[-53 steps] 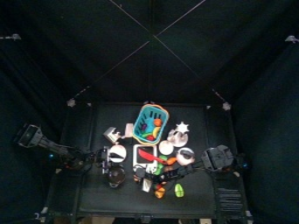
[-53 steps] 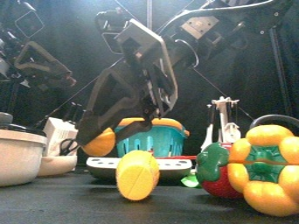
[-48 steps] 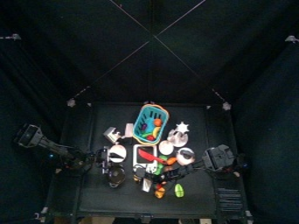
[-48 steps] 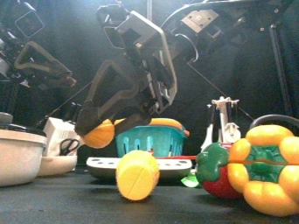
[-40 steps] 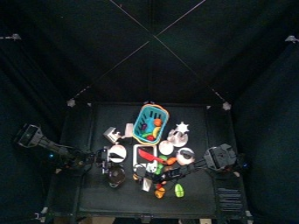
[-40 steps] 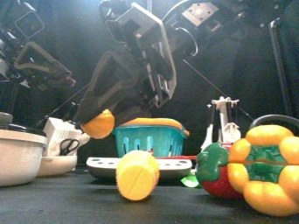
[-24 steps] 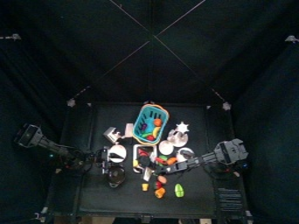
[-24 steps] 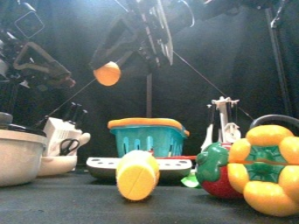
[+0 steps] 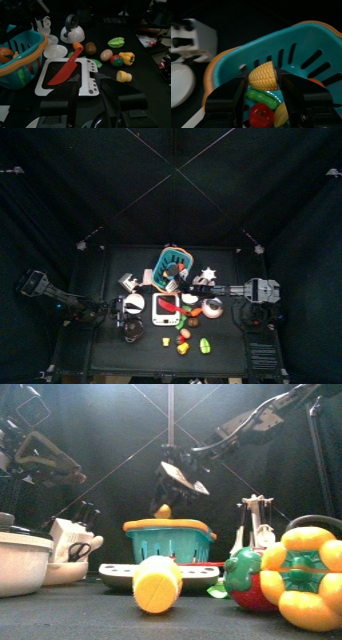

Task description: Place corn top into basket

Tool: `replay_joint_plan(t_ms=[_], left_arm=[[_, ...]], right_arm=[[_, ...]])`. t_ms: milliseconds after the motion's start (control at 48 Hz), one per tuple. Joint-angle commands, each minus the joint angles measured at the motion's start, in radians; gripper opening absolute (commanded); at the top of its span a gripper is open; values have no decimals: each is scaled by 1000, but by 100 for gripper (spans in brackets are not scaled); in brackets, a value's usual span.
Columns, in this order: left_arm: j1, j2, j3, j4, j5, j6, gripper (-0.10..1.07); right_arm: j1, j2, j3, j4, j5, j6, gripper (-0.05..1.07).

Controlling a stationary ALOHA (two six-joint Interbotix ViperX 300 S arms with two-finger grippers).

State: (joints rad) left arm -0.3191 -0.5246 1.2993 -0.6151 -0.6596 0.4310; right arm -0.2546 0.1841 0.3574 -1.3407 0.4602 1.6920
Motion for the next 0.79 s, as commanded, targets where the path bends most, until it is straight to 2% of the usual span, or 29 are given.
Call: replay_joint_plan(t_ms=[0,146,375,771], left_arm=[[-3,0,-21,3,-3,0,72],[-3,-2,-21,5,-5,0,72],[-3,0,-18,5,-3,0,72],[-3,-2,-18,3,-5,0,72]], right_arm=[[-35,6,-17,18,-40,0,74],[-67,34,-11,51,-98,0,80],[-69,34,-6,58,-124,-2,93],[-55,17,-5,49,-120,-2,95]])
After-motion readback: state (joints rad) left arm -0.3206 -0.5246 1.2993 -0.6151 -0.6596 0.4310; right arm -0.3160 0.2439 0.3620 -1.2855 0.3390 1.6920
